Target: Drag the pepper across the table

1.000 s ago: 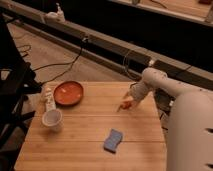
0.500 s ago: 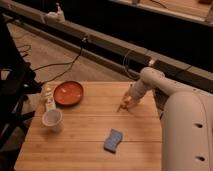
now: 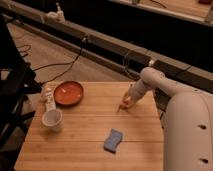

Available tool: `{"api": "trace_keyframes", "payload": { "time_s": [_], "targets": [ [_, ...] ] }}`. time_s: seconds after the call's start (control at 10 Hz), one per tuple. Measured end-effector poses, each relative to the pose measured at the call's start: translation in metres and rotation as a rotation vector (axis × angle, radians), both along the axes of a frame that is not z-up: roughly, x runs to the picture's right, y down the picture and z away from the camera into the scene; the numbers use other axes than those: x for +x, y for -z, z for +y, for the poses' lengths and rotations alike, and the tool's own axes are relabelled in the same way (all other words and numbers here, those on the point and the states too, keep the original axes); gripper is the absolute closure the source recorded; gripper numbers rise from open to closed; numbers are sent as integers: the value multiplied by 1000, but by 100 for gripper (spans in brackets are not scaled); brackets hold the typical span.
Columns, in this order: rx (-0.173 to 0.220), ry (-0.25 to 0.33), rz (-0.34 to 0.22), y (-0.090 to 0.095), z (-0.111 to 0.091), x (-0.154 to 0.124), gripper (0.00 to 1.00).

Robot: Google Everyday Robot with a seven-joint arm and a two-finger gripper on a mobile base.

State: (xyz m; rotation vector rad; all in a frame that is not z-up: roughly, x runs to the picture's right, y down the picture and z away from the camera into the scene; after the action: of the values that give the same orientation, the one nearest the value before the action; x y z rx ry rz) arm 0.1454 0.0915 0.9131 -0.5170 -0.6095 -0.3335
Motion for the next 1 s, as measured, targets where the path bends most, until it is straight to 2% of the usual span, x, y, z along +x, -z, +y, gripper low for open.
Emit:
{"api": "trace_keyframes", "payload": {
  "time_s": [0.2,0.6,1.0],
  "targets": [
    [-3,11,-37,8,6,-14,100],
    [-14,68,-135,26,21,-53,100],
    [-40,108,-286,52,35,-103,100]
  ]
}}
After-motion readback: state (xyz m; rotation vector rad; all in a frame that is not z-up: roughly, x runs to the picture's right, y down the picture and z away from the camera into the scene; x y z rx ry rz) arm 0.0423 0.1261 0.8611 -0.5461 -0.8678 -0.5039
